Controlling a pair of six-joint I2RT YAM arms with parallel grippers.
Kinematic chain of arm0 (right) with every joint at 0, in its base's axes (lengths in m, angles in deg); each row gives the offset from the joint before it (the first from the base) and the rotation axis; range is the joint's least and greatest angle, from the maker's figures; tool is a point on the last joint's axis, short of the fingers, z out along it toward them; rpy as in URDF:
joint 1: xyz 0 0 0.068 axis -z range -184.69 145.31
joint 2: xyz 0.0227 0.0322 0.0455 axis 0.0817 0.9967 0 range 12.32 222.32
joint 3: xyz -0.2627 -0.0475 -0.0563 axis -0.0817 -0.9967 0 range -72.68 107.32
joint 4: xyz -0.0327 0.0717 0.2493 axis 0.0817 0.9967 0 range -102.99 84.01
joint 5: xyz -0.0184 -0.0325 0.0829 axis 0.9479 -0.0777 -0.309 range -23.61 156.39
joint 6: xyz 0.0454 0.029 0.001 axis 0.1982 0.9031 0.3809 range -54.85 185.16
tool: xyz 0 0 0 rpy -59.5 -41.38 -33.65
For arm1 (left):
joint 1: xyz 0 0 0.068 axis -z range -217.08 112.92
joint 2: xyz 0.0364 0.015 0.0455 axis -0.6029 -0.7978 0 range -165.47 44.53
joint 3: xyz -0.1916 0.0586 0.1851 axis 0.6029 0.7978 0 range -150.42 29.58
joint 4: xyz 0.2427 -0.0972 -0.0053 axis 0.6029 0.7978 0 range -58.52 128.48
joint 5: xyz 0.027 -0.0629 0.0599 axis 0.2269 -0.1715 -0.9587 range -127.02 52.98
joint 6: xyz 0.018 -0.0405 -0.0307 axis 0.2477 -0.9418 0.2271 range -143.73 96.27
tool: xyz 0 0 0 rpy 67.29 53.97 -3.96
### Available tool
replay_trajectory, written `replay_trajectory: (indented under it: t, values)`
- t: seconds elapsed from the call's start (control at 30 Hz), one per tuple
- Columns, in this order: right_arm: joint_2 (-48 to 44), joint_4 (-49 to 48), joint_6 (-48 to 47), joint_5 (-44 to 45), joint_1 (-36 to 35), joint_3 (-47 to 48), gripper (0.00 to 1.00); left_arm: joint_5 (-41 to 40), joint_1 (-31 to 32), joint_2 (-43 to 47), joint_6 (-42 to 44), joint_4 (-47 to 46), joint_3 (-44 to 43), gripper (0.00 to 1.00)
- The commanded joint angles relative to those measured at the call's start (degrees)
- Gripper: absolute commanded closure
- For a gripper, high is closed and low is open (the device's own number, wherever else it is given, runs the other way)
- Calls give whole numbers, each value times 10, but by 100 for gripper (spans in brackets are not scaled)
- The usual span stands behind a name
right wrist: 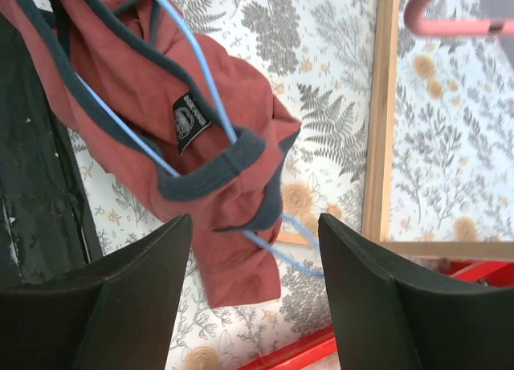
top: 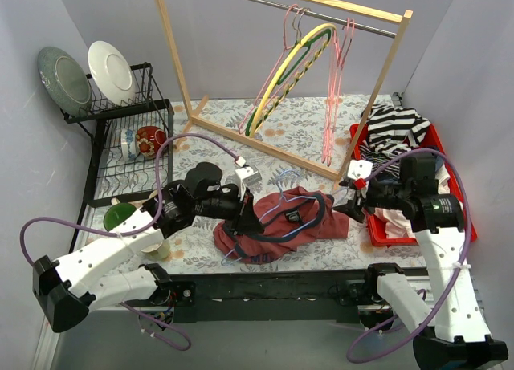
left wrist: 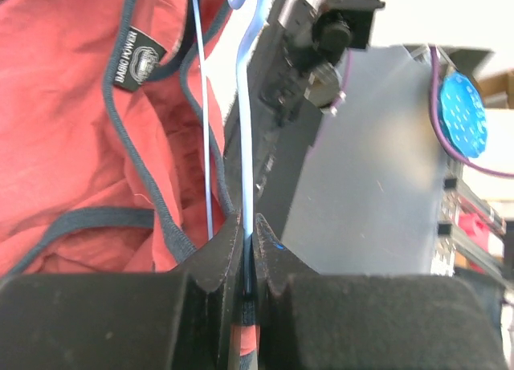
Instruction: Place the tank top on the hanger
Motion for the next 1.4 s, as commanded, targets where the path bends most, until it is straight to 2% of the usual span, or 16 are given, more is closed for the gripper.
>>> replay_trajectory:
  t: [0.0, 0.13, 0.2, 0.4, 0.5, 0.6, 0.63, 0.67, 0.77, 0.83, 0.87, 0.9, 0.93, 1.0, 1.13, 1.37]
  values:
    - [31, 84, -114, -81, 0, 47, 27, 76, 0, 3, 20, 19, -27, 100]
    - [58, 174, -176, -160, -7, 71, 26, 112, 3, -20, 31, 35, -59, 100]
    - [63, 181, -176, -189, -24, 68, 25, 117, 9, -39, 39, 44, -71, 100]
    - [57, 105, -79, -189, -108, 17, 27, 115, 33, -85, 50, 42, -124, 100]
    - [50, 45, -12, -178, -139, -3, 32, 103, 45, -109, 52, 34, -143, 100]
    - [58, 42, -5, -179, -144, -7, 53, 94, 48, -118, 49, 19, -150, 100]
    - [60, 45, -6, -178, -144, -6, 67, 92, 48, -117, 50, 16, -150, 100]
    - [62, 46, -7, -174, -144, -6, 88, 80, 48, -113, 49, 13, -149, 100]
    - [56, 39, 11, -145, -144, 0, 99, 63, 48, -100, 52, 12, -140, 100]
    - [46, 37, 16, -96, -142, 15, 99, 32, 48, -79, 63, 21, -131, 89]
    - [42, 37, 16, -83, -140, 18, 99, 23, 48, -71, 70, 28, -129, 77]
    - [36, 36, 18, -65, -137, 22, 99, -3, 48, -55, 78, 46, -127, 48]
    - [33, 37, 20, -62, -132, 26, 99, -13, 48, -46, 93, 54, -123, 36]
    - [29, 38, 20, -66, -117, 27, 99, -31, 48, -21, 112, 78, -116, 24]
    - [32, 38, 21, -78, -100, 25, 99, -30, 48, 3, 155, 107, -101, 18]
    - [41, 48, 11, -128, -69, 29, 99, -63, 48, 6, 212, 118, -53, 16]
